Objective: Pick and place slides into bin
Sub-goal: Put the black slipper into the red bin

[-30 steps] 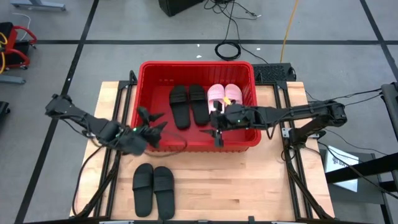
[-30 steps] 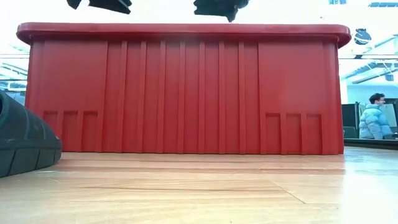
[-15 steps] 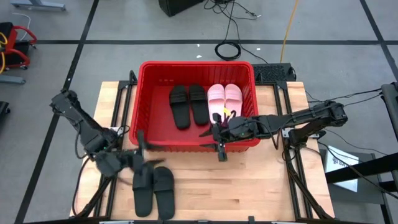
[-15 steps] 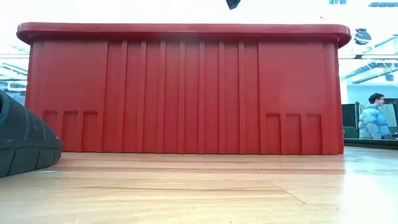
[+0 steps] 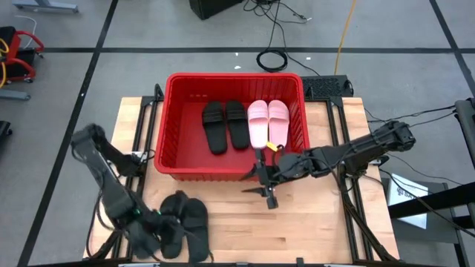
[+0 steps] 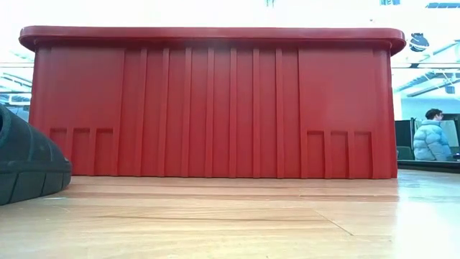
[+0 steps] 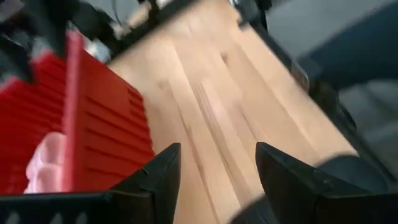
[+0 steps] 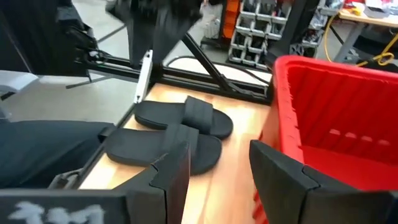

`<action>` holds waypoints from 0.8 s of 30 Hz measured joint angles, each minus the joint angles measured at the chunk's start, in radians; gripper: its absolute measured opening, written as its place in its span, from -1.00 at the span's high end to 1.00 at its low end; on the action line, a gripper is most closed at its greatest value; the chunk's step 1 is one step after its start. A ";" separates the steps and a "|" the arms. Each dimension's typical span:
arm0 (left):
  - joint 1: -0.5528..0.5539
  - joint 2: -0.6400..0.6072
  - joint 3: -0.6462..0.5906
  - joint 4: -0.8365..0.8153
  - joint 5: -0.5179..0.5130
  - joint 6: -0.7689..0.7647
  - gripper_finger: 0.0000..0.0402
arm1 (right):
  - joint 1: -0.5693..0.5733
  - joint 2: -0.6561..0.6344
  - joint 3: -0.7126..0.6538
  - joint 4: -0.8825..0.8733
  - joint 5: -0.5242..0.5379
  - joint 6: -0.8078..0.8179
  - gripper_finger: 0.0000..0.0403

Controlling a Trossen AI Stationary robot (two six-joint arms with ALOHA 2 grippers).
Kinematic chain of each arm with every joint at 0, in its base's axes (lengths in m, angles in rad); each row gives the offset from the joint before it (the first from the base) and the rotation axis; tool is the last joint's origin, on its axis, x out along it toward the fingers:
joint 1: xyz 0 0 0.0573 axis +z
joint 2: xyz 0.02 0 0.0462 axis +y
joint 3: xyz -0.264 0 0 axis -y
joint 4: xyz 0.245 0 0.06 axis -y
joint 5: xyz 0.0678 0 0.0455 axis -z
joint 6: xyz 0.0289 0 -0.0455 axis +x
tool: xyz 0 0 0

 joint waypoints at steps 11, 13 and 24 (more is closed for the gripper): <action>-0.043 0.393 0.342 -0.449 0.051 -0.330 -0.01 | 0.072 0.000 0.000 0.016 0.004 0.026 0.23; -0.054 0.439 0.391 -0.534 0.078 -0.402 -0.01 | 0.079 0.000 0.000 0.016 0.006 0.025 0.23; -0.108 0.594 0.451 -0.800 0.230 -0.727 -0.01 | 0.080 0.000 0.000 0.017 0.030 0.025 0.23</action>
